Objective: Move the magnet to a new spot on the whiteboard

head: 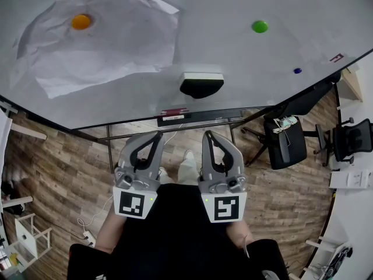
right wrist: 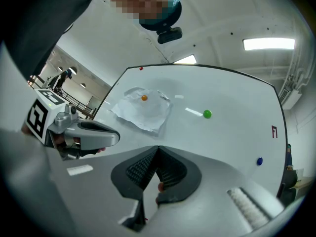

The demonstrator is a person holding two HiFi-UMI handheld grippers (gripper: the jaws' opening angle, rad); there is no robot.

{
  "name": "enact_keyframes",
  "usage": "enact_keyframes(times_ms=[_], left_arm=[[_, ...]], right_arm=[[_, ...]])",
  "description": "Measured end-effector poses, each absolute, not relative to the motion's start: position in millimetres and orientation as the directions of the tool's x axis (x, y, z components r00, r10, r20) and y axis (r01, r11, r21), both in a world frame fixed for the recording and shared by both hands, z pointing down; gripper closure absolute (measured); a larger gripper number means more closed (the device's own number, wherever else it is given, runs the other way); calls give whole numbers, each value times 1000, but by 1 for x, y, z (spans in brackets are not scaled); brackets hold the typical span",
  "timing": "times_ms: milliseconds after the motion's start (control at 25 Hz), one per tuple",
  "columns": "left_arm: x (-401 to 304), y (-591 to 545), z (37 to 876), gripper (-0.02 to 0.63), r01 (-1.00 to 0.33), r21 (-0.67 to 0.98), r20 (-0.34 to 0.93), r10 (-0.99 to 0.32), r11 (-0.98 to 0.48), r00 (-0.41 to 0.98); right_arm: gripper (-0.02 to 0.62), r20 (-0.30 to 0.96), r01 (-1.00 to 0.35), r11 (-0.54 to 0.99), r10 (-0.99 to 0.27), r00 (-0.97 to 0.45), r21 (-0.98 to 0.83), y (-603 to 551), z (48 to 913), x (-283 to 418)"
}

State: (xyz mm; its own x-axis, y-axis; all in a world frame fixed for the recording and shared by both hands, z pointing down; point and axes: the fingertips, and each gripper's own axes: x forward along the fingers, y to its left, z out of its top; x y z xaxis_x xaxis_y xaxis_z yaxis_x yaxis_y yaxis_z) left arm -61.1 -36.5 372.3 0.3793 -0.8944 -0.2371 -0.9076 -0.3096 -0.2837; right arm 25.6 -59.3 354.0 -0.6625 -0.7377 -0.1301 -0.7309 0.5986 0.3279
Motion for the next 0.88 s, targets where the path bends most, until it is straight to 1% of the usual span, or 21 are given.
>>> enact_keyframes(times_ms=[520, 880], left_arm=[[-59, -34, 375, 604, -910, -274, -235, -896, -311, 376], [-59, -33, 375, 604, -911, -272, -238, -895, -311, 377]], right_arm=[[595, -104, -733, 602, -746, -658, 317, -57, 361, 29], [595, -113, -731, 602, -742, -661, 320, -55, 359, 27]])
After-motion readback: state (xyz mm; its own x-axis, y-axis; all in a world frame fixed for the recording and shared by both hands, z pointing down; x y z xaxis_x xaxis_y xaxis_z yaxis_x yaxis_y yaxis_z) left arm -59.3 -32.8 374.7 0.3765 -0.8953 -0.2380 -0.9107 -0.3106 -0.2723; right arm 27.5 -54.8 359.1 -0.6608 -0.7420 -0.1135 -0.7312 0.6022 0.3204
